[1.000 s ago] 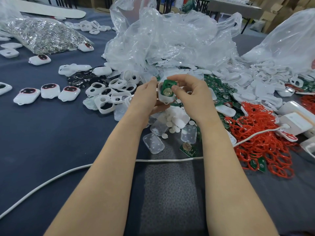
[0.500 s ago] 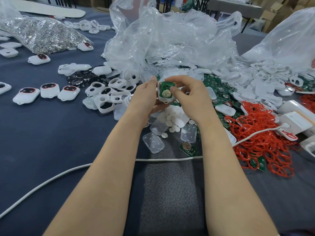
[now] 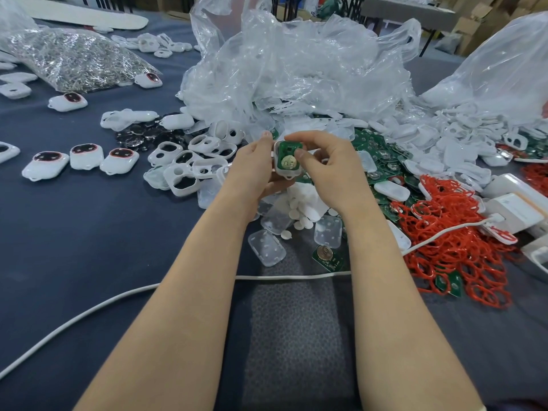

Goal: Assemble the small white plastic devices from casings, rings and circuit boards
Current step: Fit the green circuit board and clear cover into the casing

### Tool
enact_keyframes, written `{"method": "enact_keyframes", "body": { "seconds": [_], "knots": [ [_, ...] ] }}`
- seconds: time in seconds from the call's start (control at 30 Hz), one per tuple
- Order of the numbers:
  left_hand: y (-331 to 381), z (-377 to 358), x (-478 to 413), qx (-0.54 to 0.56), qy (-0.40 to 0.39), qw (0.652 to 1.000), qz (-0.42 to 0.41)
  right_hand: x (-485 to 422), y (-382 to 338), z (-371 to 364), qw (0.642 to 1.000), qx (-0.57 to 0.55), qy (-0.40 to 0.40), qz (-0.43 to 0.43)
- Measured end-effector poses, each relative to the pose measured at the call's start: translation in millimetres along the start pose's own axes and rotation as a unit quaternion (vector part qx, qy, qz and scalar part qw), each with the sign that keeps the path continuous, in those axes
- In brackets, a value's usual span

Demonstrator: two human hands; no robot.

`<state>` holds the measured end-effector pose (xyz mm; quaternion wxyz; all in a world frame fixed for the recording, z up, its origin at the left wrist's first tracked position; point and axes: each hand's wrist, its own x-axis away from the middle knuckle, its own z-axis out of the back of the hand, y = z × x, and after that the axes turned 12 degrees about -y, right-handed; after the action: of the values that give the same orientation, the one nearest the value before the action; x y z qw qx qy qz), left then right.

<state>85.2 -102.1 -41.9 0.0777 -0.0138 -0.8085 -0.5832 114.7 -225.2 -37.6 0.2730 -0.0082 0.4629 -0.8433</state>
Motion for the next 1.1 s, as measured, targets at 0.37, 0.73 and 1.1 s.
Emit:
{"method": "enact_keyframes", "body": {
  "seconds": [0.37,0.73,1.1],
  "knots": [
    [0,0,0,-0.007,0.0,1.0,-0.005,1,-7,-6,0.995,0.091,0.038,0.0],
    [-2,1,-1,-0.024,0.005,1.0,-0.003,-1,-6,-12,0.992,0.11,0.055,-0.018],
    [-4,1,-1,-0.042,-0.006,0.999,-0.023,0,-5,-13,0.993,0.089,0.077,-0.021]
  ]
}}
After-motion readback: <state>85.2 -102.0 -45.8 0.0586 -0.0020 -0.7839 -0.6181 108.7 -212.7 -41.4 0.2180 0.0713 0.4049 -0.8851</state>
